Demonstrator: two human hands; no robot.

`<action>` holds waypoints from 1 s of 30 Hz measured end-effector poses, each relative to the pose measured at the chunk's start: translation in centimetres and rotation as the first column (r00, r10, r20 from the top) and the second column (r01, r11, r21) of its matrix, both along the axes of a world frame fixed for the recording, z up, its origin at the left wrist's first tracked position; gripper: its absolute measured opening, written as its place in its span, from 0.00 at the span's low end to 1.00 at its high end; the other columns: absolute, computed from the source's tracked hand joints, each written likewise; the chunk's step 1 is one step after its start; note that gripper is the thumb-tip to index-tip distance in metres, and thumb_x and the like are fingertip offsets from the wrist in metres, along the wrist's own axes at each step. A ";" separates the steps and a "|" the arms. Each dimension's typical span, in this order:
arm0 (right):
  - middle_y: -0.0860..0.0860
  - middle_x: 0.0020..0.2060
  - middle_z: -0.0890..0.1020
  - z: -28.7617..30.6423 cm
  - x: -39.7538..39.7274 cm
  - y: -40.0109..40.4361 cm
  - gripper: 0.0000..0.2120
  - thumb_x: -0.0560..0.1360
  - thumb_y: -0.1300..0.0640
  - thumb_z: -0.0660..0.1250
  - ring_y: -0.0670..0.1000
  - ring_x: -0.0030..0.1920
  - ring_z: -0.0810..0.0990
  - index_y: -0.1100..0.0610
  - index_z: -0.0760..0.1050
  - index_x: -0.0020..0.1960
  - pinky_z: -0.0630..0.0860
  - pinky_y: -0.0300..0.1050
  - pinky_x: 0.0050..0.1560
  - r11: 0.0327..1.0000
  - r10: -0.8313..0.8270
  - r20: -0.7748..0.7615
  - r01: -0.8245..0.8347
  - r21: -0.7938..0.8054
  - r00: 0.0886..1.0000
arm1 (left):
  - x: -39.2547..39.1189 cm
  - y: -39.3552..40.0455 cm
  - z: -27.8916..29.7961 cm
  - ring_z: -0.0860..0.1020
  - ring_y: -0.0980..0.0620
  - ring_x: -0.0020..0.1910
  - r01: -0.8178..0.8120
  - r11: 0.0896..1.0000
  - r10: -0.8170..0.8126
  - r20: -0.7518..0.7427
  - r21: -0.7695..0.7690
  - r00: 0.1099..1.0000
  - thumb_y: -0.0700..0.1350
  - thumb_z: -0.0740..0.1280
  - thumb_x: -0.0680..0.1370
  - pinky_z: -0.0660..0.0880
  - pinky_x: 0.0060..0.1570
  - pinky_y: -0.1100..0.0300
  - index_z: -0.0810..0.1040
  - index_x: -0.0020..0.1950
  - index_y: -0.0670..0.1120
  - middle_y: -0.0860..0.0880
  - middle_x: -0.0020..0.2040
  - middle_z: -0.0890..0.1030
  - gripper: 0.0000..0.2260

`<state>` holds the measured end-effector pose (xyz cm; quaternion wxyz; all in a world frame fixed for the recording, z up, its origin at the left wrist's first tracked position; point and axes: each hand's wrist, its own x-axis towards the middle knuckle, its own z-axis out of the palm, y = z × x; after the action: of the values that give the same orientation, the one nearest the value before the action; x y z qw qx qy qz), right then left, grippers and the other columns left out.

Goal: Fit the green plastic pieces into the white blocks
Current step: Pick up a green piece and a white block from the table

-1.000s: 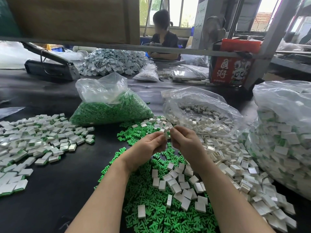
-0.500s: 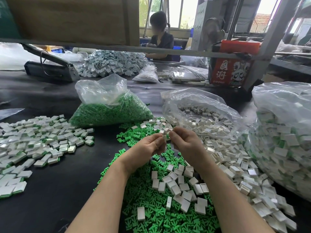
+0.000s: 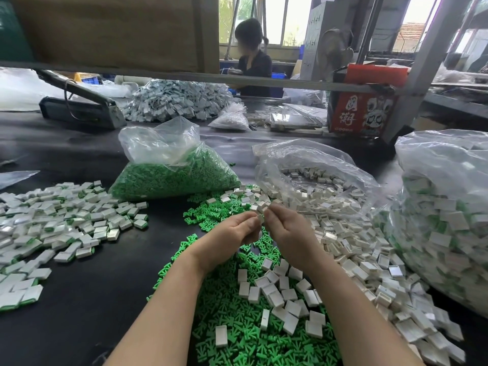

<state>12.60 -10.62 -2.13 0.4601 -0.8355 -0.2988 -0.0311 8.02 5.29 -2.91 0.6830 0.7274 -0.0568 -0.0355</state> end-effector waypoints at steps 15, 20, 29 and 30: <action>0.48 0.35 0.79 0.0 -0.6 0.9 0.23 0.84 0.48 0.50 0.49 0.36 0.75 0.54 0.77 0.41 0.71 0.47 0.40 0.984 -0.025 -0.020 0.021 -0.176 0.999 | 0.2 -1.1 0.8 0.72 0.46 0.48 -0.037 0.970 0.029 0.034 0.241 0.999 0.42 0.53 0.85 0.73 0.57 0.44 0.75 0.60 0.34 0.37 0.50 0.77 0.16; 0.51 0.37 0.81 -0.1 -0.7 0.8 0.23 0.84 0.49 0.49 0.51 0.40 0.78 0.55 0.76 0.39 0.72 0.48 0.43 0.981 -0.046 -0.033 0.039 -0.191 0.998 | 0.4 -1.6 0.4 0.70 0.47 0.43 -0.034 0.963 0.029 0.023 0.269 0.999 0.42 0.53 0.85 0.70 0.46 0.53 0.74 0.56 0.32 0.41 0.45 0.73 0.16; 0.45 0.27 0.73 -0.6 -0.4 0.6 0.24 0.84 0.51 0.51 0.42 0.31 0.71 0.50 0.68 0.29 0.64 0.43 0.32 0.974 -0.071 -0.016 0.066 -0.217 0.997 | 0.5 -1.8 -0.1 0.73 0.51 0.45 -0.054 0.958 0.056 -0.001 0.282 0.998 0.44 0.53 0.85 0.72 0.49 0.56 0.77 0.56 0.38 0.44 0.47 0.77 0.15; 0.45 0.27 0.73 -0.7 -0.4 0.6 0.24 0.84 0.51 0.52 0.42 0.30 0.71 0.50 0.68 0.29 0.63 0.43 0.32 0.975 -0.071 -0.013 0.067 -0.212 0.997 | 0.4 -1.8 -0.1 0.73 0.51 0.45 -0.054 0.959 0.057 -0.002 0.277 0.998 0.44 0.53 0.85 0.73 0.49 0.56 0.77 0.55 0.39 0.44 0.47 0.77 0.15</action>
<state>12.23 -10.06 -2.80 0.3705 -0.8897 -0.2667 -0.0066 8.47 3.47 -3.02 0.5754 0.8170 -0.0273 -0.0274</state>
